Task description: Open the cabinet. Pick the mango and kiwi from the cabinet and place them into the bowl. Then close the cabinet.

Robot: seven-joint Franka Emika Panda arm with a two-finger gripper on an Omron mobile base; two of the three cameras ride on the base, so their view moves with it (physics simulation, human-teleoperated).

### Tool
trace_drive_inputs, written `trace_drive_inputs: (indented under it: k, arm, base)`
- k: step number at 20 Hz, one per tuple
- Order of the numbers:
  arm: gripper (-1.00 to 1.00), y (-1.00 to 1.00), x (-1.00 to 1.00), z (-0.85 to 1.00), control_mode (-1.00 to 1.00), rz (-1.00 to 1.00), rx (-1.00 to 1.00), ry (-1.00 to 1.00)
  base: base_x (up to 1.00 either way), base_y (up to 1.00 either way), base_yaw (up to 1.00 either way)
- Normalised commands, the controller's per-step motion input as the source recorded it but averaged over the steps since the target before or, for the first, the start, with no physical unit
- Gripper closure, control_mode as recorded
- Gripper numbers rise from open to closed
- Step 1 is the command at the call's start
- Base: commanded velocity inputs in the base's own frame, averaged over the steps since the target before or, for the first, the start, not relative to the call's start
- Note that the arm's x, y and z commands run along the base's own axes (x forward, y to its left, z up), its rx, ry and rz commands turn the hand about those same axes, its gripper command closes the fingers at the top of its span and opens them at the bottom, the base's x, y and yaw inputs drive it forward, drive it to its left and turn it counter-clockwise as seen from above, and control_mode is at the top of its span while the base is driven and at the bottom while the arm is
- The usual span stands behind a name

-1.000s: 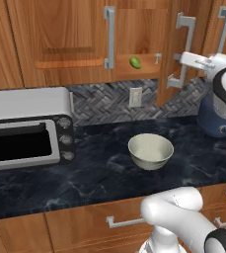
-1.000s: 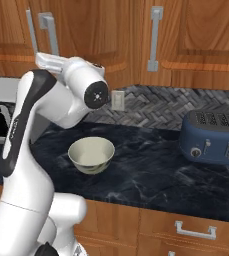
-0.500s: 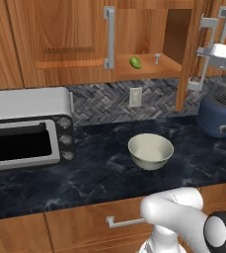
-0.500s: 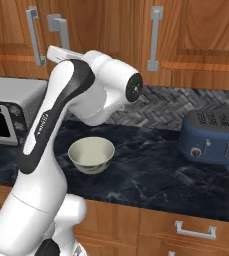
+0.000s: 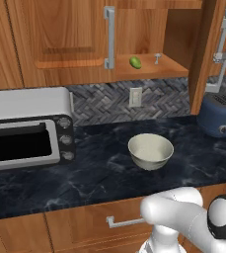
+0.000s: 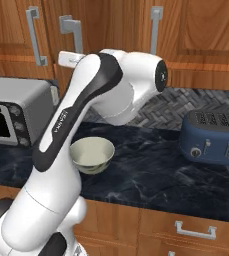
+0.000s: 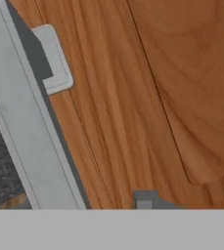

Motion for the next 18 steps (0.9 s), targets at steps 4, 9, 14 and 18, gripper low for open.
trace_drive_inputs:
  k: [4,9,14,18]
  arm:
    - [-1.00,-0.42,-0.36,-0.01,-1.00,0.09,-0.01,-0.10]
    - [-1.00,-0.81,-0.66,-0.01,-1.00,0.08,-0.01,-0.27]
    - [-1.00,-0.27,-0.63,-0.33,-1.00,0.06,-0.07,-0.15]
    - [-1.00,0.79,-0.87,-0.68,-1.00,0.00,-0.16,-0.06]
  base:
    - [0.00,0.00,0.00]
    - [0.00,0.00,0.00]
    - [0.00,0.00,0.00]
    - [0.00,0.00,0.00]
